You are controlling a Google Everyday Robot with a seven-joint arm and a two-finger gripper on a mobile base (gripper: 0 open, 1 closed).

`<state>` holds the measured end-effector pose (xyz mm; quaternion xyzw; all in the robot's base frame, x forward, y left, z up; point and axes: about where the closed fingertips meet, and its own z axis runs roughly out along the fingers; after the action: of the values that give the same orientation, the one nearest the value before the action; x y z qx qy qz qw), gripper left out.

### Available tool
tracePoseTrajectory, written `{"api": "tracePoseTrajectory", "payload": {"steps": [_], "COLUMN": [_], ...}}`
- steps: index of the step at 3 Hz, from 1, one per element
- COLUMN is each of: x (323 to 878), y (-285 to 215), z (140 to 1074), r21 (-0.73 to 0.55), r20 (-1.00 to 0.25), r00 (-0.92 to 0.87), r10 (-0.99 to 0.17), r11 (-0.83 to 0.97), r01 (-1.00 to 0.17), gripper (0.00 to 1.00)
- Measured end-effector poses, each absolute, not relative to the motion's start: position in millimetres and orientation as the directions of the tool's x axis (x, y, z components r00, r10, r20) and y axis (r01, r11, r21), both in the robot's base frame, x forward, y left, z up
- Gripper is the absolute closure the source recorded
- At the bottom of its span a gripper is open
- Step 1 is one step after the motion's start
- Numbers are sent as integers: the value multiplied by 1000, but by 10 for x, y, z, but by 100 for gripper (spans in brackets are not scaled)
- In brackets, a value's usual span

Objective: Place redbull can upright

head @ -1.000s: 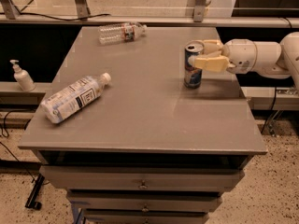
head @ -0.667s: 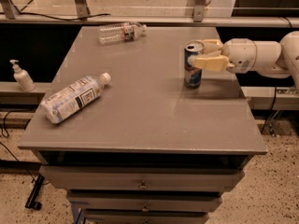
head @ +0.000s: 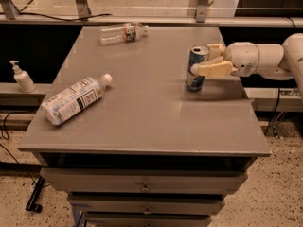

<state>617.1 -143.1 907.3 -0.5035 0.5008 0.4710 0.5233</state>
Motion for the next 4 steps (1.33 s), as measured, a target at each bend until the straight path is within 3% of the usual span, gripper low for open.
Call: {"api": "tracePoseTrajectory", "payload": {"steps": [1,2,4], "x": [6157,6162,6100], "y": [-1458,-1559,-2444], "z": [8974,8922,9059], "r21": [-63,-74,-128], "r20": [-998,-997,-990], "r00": [63,73,111], "r10": [-24,-35,-90], "r11": [28,35,215], "r01": [-998,-997,-968], "gripper": [0,0,0]}}
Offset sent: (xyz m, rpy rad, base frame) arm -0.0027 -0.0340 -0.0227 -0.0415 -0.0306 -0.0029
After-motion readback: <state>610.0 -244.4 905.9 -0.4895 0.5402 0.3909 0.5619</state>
